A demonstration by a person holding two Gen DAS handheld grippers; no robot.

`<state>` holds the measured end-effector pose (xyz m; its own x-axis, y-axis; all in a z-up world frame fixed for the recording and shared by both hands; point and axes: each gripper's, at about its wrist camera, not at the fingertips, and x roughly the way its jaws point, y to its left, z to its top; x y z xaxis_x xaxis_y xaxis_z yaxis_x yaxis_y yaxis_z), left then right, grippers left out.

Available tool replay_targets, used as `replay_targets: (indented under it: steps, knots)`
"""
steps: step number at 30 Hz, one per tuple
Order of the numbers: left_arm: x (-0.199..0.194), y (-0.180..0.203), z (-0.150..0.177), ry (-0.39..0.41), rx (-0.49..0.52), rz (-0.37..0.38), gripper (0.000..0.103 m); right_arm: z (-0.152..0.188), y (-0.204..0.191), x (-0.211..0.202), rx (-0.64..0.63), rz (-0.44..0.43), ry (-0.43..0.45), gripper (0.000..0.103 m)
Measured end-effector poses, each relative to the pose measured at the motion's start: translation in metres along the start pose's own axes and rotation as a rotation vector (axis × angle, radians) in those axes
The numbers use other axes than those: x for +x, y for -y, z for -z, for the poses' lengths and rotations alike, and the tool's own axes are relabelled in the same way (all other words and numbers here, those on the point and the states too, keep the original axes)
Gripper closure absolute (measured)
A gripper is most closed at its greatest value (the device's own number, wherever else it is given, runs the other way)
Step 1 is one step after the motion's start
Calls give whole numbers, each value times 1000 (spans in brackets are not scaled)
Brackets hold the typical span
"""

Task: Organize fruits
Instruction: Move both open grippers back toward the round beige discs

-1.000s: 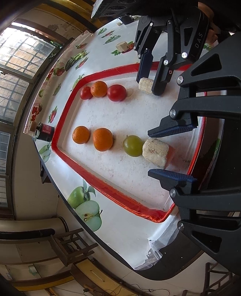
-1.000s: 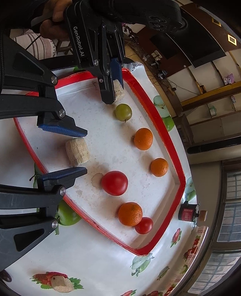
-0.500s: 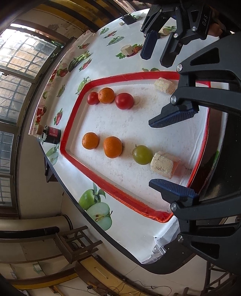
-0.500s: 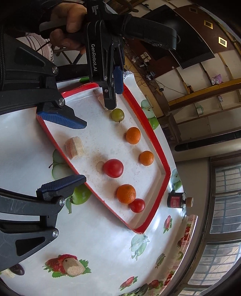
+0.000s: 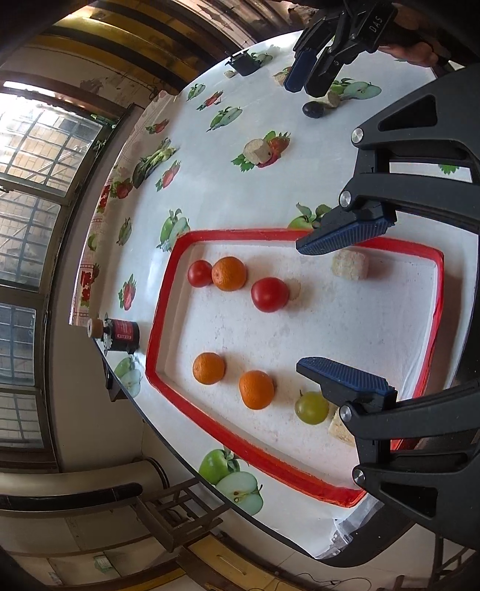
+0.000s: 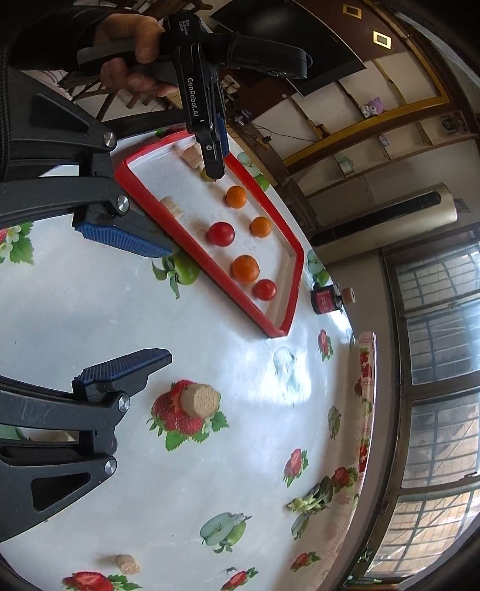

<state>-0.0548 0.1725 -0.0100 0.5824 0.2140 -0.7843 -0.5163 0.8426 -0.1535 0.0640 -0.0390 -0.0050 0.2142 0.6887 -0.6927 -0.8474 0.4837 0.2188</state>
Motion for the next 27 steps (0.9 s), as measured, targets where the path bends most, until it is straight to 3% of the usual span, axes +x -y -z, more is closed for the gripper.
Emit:
replay_targets:
  steps: [11, 27]
  knots:
    - [1, 64, -6, -2, 112, 74, 47, 31, 76, -58, 164, 143, 52, 49]
    - [16, 116, -7, -36, 197, 129, 47, 54, 110, -87, 232, 204, 80, 49]
